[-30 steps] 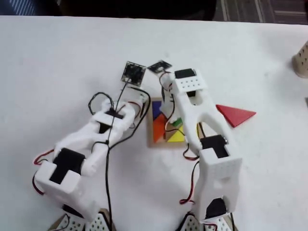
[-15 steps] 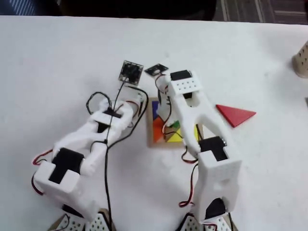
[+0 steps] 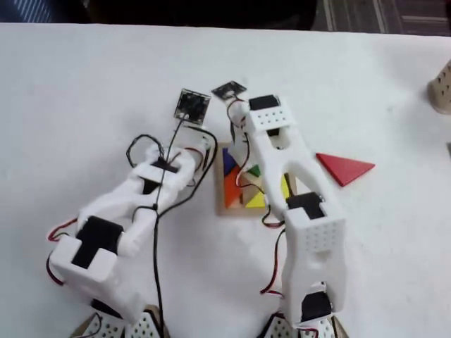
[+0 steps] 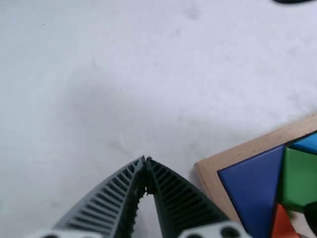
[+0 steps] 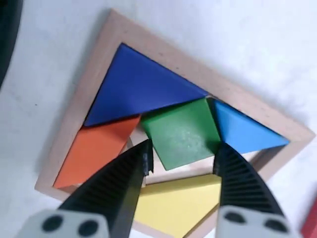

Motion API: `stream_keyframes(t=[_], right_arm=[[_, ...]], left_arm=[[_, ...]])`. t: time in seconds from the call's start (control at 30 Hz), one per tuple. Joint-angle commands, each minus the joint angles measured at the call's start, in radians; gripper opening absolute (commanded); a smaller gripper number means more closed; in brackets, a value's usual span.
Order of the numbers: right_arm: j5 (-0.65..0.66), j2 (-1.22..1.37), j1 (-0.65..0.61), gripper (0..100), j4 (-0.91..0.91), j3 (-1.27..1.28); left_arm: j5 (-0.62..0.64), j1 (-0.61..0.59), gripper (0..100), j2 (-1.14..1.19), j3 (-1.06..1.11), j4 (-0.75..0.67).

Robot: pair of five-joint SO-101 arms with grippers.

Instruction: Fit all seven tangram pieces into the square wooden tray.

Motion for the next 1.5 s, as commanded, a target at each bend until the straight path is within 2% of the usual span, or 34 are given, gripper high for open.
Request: stream_keyframes(t=[0.0,0.2,0.37,0.47,0.6,0.77,0.9,1.13,1.2,1.37,1.47], right_arm=[[0.068,0.067,0.015,19.8,0.054,-0.075],[0.115,0.154,0.067,19.5,0.142,-0.207],[0.236,0.199,0.022,19.7,0.242,-0.245],[0.256,0.2,-0.004,20.0,0.246,-0.247],[0.348,0.202,-0.031,26.0,0.272,-0.247],[0.373,0.2,-0.036,26.2,0.239,-0.249],[0.494,0.208,-0.016,26.2,0.257,-0.244],[0.562,0.208,0.071,26.1,0.265,-0.242],[0.569,0.208,0.082,24.5,0.265,-0.242],[0.569,0.209,0.07,10.8,0.26,-0.244],[0.565,0.209,0.071,9.4,0.26,-0.25]], left_arm=[[-0.006,-0.01,2,-0.007,-0.06,-0.031],[-0.006,-0.01,2,-0.007,-0.06,-0.031],[-0.006,-0.01,2,-0.007,-0.06,-0.031],[-0.006,-0.01,2,-0.007,-0.06,-0.031],[-0.006,-0.015,2,-0.007,-0.06,-0.031],[-0.006,-0.021,2,-0.008,-0.06,-0.031],[-0.006,-0.022,2,-0.008,-0.06,-0.031],[-0.006,-0.022,2,-0.008,-0.06,-0.031],[-0.006,-0.022,2,-0.008,-0.06,-0.031],[-0.006,-0.022,2,-0.008,-0.06,-0.031],[-0.006,-0.022,2,-0.008,-0.06,-0.031]])
